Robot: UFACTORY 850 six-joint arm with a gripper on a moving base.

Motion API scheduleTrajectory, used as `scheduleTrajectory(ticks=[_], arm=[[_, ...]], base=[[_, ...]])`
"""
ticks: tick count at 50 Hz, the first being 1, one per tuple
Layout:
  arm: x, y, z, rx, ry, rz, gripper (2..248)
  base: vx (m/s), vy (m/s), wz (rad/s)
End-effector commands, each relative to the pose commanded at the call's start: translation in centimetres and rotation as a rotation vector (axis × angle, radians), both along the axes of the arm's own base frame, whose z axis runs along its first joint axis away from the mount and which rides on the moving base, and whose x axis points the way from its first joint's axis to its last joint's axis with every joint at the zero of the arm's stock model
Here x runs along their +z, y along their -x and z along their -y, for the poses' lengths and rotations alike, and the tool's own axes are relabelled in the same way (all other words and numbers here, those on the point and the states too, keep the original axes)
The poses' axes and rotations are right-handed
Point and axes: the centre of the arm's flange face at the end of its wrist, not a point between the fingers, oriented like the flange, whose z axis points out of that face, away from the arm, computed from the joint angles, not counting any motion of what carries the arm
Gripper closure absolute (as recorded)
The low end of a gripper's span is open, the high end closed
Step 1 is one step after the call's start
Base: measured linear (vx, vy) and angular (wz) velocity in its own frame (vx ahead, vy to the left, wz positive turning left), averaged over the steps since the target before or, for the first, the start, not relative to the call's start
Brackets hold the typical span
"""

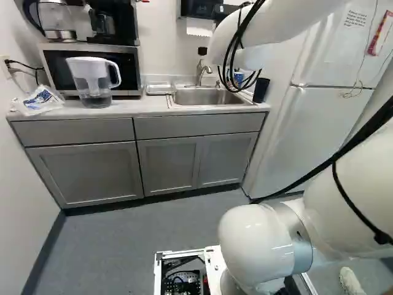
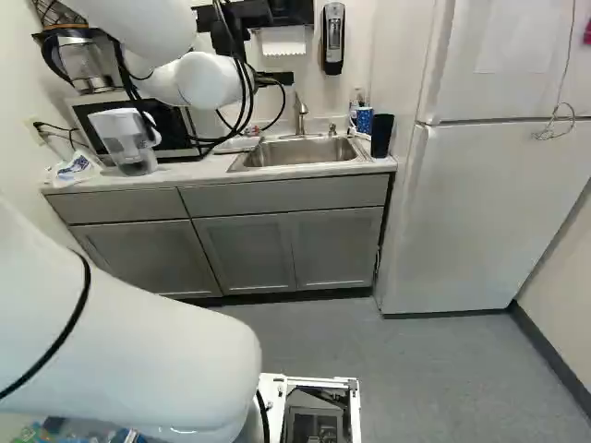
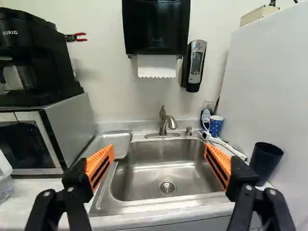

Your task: Rinse the cup and place it in the tray

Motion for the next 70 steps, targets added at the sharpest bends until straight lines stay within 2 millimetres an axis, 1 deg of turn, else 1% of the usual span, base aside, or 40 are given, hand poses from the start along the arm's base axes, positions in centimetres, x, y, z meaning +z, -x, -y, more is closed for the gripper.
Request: scheduleTrajectory(ticks=[35, 70], arm=[[0.0, 0.0, 0.0, 0.0, 0.0, 0.0, 3], [0.0, 0.0, 0.0, 0.0, 0.0, 0.0, 3]], base=[[0.003, 0.0, 0.0], [0.075, 0.0, -0.008]])
